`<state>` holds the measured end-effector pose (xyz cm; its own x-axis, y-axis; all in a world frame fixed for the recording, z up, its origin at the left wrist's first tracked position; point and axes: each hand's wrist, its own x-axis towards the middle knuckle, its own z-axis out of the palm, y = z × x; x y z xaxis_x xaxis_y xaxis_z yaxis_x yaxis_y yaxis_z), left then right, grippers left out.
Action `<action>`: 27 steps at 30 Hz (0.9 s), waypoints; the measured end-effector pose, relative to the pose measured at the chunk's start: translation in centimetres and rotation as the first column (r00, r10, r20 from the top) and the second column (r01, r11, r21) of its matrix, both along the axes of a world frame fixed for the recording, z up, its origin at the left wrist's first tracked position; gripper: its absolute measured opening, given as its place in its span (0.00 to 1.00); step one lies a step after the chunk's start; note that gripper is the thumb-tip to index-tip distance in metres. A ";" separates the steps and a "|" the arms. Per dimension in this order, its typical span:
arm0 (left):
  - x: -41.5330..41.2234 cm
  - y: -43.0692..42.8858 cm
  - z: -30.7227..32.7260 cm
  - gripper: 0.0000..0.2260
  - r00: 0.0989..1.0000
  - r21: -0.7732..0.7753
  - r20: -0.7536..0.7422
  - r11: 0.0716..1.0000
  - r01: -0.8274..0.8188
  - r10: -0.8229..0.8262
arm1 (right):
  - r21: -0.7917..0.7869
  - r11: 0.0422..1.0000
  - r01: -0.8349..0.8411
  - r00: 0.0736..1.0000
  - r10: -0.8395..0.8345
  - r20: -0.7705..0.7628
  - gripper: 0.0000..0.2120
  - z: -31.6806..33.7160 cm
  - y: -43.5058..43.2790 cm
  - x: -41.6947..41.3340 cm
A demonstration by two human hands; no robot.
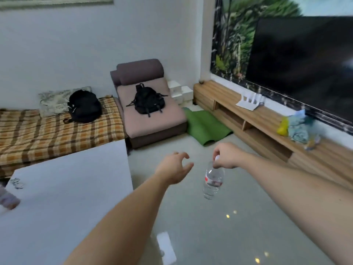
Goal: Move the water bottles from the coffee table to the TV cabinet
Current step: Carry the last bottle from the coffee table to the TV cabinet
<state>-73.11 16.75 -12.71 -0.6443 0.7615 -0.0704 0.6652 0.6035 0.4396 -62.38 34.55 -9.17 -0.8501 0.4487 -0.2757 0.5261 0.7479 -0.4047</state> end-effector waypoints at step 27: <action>31.9 53.0 -0.8 0.18 0.711 0.068 0.046 0.712 0.699 -0.702 | 0.072 0.599 0.798 0.603 -0.788 -0.126 0.10 -0.9 39.7 43.8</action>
